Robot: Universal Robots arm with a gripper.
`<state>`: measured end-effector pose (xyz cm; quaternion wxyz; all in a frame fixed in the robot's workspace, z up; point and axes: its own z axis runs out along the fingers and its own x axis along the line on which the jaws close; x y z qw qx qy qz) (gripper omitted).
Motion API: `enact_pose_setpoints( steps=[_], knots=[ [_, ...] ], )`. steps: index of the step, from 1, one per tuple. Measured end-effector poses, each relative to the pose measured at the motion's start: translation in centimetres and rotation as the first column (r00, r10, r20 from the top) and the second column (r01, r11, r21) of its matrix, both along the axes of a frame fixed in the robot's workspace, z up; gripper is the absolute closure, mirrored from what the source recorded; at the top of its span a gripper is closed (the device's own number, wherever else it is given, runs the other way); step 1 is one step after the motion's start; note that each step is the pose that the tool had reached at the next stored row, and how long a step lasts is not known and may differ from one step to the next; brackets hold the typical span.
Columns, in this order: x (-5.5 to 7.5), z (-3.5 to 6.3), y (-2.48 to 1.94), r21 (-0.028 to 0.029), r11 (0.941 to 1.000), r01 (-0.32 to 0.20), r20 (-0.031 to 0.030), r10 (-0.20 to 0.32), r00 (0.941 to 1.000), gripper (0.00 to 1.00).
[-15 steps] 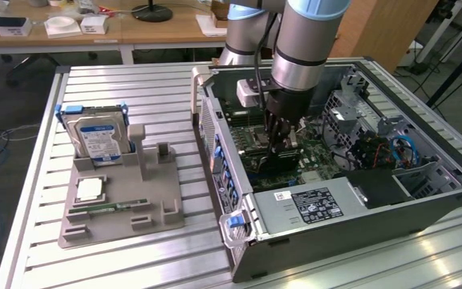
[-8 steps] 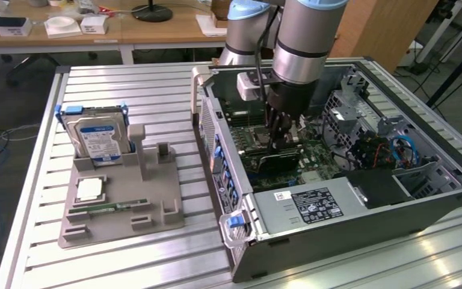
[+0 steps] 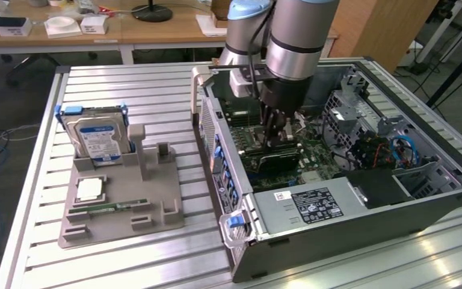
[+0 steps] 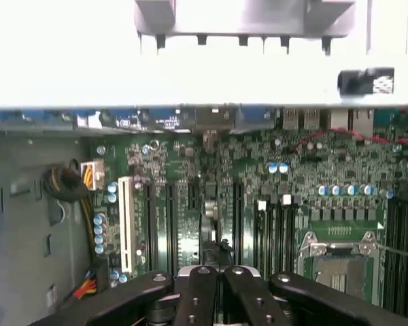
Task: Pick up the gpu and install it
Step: 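Press down on the gpu until it lock into place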
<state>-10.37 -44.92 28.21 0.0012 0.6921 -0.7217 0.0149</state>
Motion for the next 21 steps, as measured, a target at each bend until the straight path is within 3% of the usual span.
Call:
enact_pose_setpoints(
  steps=[7, 8, 13, 14, 16, 21],
  knots=[
    [-1.7, 0.36, 0.0, 0.0001, 1.0, 0.0, -0.0014, 0.0, 1.0, 0.89],
    [-1.8, 0.4, 0.01, 0.0, 1.0, 0.0, -0.0063, 0.0, 1.0, 0.89],
    [-2.2, 0.47, 0.0, -0.0001, 1.0, 0.0, -0.0572, 0.0, 0.9984, 0.89],
    [-2.3, 0.58, 0.0, -0.0003, 1.0, 0.0, -0.0628, 0.0, 0.998, 0.89],
    [-2.5, 1.03, 0.0, -0.0004, 1.0, 0.0, -0.0675, 0.0, 0.9977, 0.89],
    [-3.2, 2.21, 0.0, -0.0001, 1.0, 0.0, -0.0727, 0.0, 0.9974, 0.89]
  ],
)
